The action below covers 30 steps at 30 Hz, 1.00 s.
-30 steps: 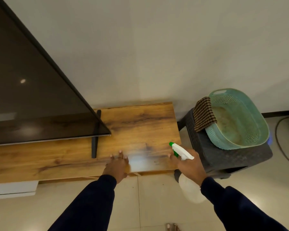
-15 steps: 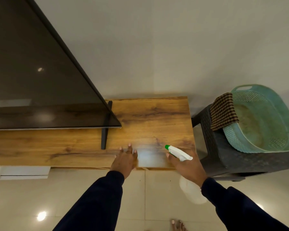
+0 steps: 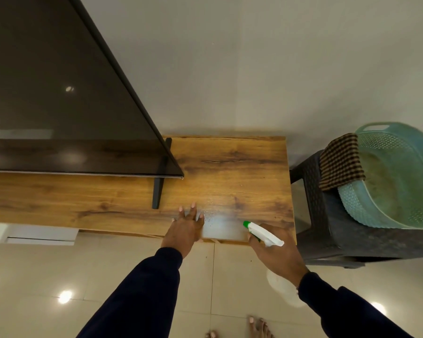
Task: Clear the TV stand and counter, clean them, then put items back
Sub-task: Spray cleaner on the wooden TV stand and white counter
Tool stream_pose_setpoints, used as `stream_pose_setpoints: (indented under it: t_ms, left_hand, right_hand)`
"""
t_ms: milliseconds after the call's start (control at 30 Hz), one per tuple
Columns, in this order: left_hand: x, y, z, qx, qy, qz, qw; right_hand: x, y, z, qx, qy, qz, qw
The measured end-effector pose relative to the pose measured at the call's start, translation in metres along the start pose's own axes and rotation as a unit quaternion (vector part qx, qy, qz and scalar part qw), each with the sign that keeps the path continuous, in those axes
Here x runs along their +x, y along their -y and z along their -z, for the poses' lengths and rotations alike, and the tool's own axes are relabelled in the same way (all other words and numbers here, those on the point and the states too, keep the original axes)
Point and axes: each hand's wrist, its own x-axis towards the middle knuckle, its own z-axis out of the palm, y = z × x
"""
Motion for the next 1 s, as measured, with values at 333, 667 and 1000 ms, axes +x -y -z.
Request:
stream_pose_setpoints:
  t_ms: [333, 667, 1000]
  left_hand:
    - [0.004, -0.003, 0.007, 0.027, 0.027, 0.002, 0.999]
    - [0.001, -0.003, 0.010, 0.023, 0.027, 0.004, 0.999]
    - [0.002, -0.003, 0.009, 0.021, 0.023, 0.001, 1.000]
  right_hand:
    - [-0.007, -0.032, 0.016, -0.009, -0.142, -0.021, 0.990]
    - [-0.003, -0.040, 0.033, 0.002, -0.188, -0.040, 0.981]
    - [-0.016, -0.052, 0.033, -0.031, -0.194, -0.075, 0.978]
